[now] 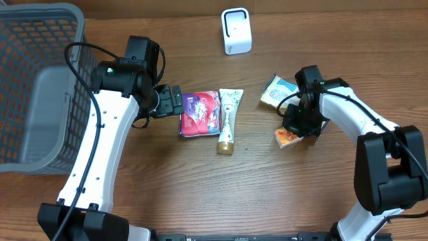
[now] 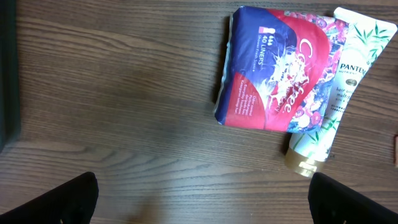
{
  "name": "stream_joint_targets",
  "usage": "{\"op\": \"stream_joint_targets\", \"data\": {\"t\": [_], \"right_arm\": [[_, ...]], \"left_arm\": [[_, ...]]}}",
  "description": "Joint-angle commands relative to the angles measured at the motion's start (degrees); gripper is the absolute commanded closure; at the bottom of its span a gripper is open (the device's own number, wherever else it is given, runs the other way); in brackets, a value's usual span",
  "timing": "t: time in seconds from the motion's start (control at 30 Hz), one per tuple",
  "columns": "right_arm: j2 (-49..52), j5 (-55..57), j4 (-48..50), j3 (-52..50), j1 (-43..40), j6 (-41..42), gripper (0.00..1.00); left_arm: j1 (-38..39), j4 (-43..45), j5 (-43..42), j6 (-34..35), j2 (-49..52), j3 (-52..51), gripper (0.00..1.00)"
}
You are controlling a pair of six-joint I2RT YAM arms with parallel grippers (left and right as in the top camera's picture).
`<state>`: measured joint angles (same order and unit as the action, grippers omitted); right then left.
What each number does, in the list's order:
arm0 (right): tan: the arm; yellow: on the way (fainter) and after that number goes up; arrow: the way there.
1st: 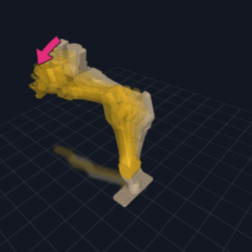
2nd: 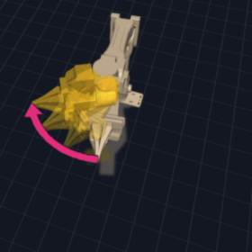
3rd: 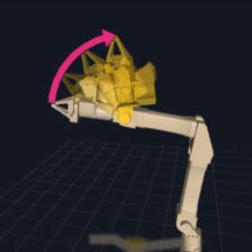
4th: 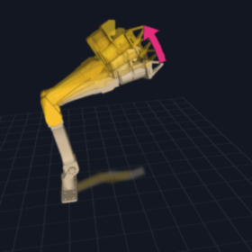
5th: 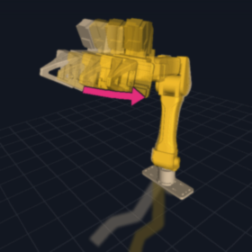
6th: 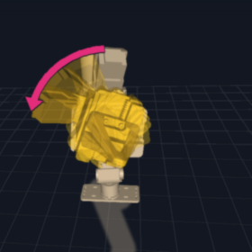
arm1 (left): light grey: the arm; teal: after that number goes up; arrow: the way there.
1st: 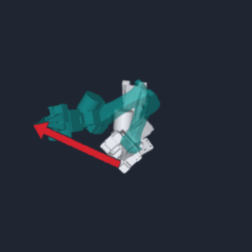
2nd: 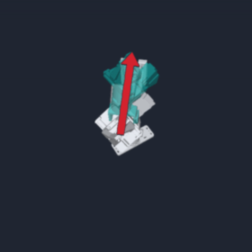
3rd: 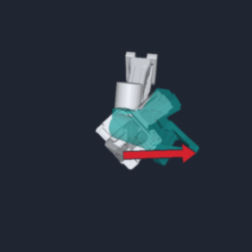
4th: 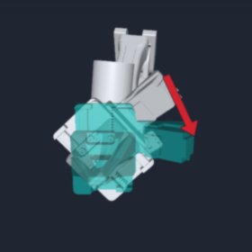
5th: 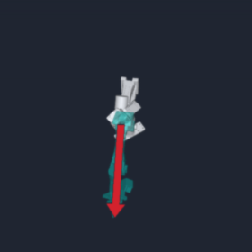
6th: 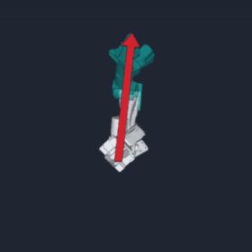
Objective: Scan the item barcode
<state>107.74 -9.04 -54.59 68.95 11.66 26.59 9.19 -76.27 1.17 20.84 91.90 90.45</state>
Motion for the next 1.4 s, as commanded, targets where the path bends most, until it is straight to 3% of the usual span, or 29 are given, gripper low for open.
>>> {"op": "stream_joint_targets", "data": {"t": [0.0,0.27,0.4,0.53,0.63,0.73,0.83,1.0,1.1,1.37], "right_arm": [[-0.3,-7.6,-1.5,-1.6,3.3,0.0,0.82],[-0.4,-10.9,-10.2,9.7,9.5,-2.5,0.83],[-0.4,-1.9,-16.3,19.9,6.9,-2.8,0.82],[-0.4,2.6,-14.5,24.2,1.9,-2.7,0.81],[-0.3,2.6,-8.7,23.0,-3.1,-1.6,0.84],[-0.2,2.6,-4.5,19.7,-5.4,0.5,0.96],[-0.2,2.6,1.0,15.0,-5.2,1.3,0.96],[-0.2,-7.2,14.3,3.3,-3.4,4.2,0.96],[-0.2,-7.3,18.0,0.0,-1.5,6.7,0.95],[-0.2,-7.3,18.2,-0.3,9.3,6.7,0.96]], "left_arm": [[0.2,0.0,0.5,0.6,0.0,0.4,0.00],[0.2,0.0,0.5,0.6,0.0,0.4,0.00],[0.2,0.0,0.5,0.6,0.0,0.4,0.00],[0.2,0.0,0.5,0.6,0.0,0.4,0.00],[0.2,0.0,0.5,0.6,0.0,0.4,0.00],[0.2,0.0,0.5,0.6,0.0,0.4,0.00],[0.2,0.0,0.5,0.6,0.0,0.4,0.00],[0.2,0.0,0.5,0.6,0.0,0.4,0.00],[0.2,0.0,0.5,0.6,0.0,0.4,0.00],[0.2,0.0,0.5,0.6,0.0,0.4,0.00]]}}
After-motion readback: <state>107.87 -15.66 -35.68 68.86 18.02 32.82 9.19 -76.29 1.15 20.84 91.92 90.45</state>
